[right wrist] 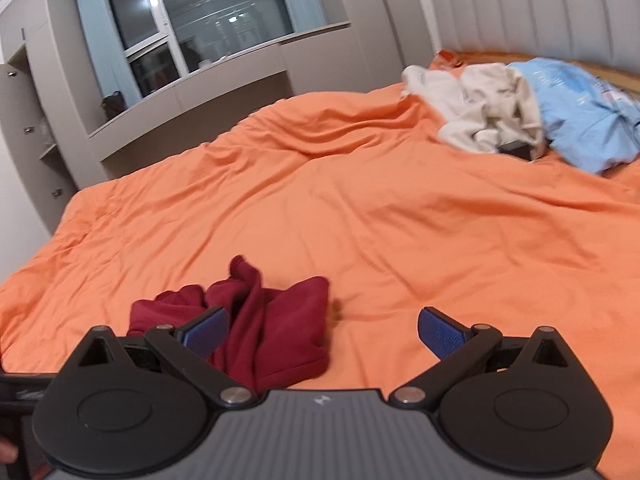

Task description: Fold small clothes

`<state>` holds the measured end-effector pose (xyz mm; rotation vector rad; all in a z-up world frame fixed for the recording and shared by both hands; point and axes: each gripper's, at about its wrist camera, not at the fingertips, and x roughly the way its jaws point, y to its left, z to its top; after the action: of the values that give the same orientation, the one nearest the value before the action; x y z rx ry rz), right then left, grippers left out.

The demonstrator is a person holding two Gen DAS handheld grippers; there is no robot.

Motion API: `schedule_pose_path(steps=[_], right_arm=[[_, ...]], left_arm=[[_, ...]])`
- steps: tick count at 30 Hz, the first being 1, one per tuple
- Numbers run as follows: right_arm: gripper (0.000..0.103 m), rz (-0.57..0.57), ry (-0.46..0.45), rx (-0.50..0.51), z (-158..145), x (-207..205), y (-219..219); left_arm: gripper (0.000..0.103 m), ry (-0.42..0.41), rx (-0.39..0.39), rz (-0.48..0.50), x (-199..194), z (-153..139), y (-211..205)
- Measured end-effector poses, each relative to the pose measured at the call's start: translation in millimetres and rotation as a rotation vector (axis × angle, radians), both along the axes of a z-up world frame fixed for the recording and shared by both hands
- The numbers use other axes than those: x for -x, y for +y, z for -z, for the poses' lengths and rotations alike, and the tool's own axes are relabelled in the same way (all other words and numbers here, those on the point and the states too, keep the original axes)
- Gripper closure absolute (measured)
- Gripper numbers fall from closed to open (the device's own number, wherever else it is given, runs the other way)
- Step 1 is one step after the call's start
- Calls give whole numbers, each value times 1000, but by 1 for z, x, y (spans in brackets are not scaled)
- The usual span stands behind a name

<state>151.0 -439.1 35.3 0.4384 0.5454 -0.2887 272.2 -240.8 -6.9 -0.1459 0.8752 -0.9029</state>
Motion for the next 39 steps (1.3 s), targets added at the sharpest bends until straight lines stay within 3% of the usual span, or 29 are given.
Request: schedule_pose_path(steps=[4,8,15,20,23,24,25,27,34,39], right_arm=[[0,-34,28,13,5,-14,4],[0,-80,24,18,4,-27,14],[0,-282,-14,98,-9,-54,58],[2,-435,-14,188,-11,-87,97],[24,-491,21,224,-3,-106,114],[38,-495,34,240,0,-110,118],[58,-487,51,253,4,-113,119],[80,-456,55,223,7,-113,111],[87,-166,-32,-32,7,-70,24],[87,-109,27,-134,30,-68,-14]], left_arm=[[7,-17,25,-77,4,-18,40],[0,-41,-14,-225,-2,-28,77],[1,20,-168,-529,-31,-12,127],[1,81,-232,-604,-45,4,140],[1,95,-230,-609,-44,8,137],[1,100,-226,-604,-46,8,135],[1,101,-225,-595,-46,9,132],[1,93,-222,-567,-46,9,125],[1,80,-194,-495,-47,12,102],[1,114,-184,-470,-56,27,90]])
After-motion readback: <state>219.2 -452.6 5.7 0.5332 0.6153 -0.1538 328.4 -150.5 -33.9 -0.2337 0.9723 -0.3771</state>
